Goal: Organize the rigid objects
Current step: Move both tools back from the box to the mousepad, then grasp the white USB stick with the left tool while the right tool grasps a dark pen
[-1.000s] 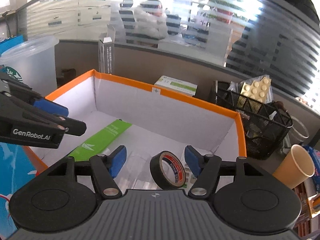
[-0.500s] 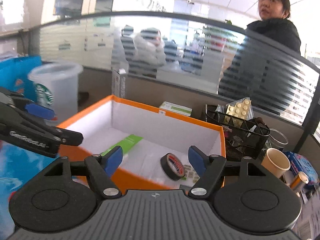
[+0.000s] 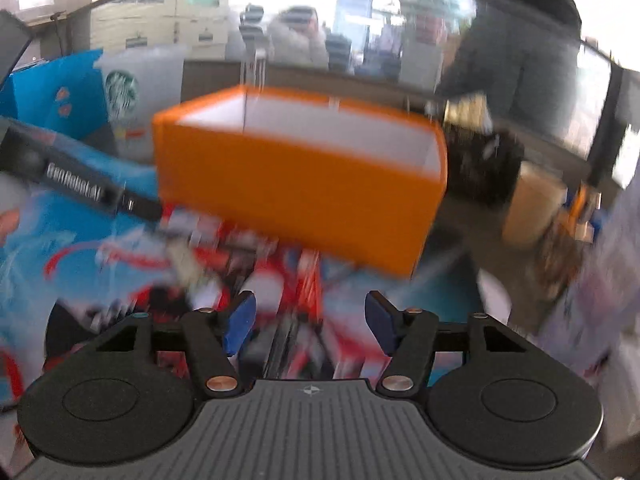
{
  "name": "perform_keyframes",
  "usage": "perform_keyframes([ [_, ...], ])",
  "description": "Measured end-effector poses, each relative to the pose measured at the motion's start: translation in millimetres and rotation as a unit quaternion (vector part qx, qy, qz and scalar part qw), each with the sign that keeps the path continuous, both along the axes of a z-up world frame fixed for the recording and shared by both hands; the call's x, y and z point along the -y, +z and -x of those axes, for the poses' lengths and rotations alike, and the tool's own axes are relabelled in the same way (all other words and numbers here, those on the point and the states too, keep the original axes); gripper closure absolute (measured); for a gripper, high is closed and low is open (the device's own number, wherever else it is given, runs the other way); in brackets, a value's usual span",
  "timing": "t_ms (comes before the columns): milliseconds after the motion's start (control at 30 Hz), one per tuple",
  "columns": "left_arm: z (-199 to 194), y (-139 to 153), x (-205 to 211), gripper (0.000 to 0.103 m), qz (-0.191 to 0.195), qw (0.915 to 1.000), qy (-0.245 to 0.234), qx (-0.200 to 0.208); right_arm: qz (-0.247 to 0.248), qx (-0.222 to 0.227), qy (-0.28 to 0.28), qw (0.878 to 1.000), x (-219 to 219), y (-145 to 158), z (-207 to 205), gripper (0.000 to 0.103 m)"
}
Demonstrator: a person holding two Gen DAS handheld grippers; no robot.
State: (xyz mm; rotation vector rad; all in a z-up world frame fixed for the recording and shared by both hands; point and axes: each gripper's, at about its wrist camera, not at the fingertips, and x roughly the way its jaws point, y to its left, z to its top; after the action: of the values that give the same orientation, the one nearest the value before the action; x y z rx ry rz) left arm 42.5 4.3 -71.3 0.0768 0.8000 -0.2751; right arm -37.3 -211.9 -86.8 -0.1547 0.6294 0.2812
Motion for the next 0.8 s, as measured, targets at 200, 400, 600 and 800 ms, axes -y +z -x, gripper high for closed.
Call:
perform_keyframes([
  [200,11.8,-12.7,9.8,0.016,0.003,0.9995,-0.019,-0.024,-0.018,-0.024,-0.001,1.0,0.0,-19.0,14.3,0.058],
  [400,5.6,-25.8,14.6,0.016,0.064,0.9947,0.04,-0.069,-0.025,-0.03,0.0,0.999,0.6,-25.6,12.7,0.058],
  [600,3.4,-28.6,26.3,0.014,0.07,0.9905,0.106,-0.052,-0.032,-0.026,0.006,0.999,2.3,-26.6,13.8,0.057],
  [800,-2.3,-32.6,52.1,0.012,0.04,0.99,0.131,-0.034,-0.042,-0.021,0.01,0.999,5.0,-28.3,12.8,0.056],
])
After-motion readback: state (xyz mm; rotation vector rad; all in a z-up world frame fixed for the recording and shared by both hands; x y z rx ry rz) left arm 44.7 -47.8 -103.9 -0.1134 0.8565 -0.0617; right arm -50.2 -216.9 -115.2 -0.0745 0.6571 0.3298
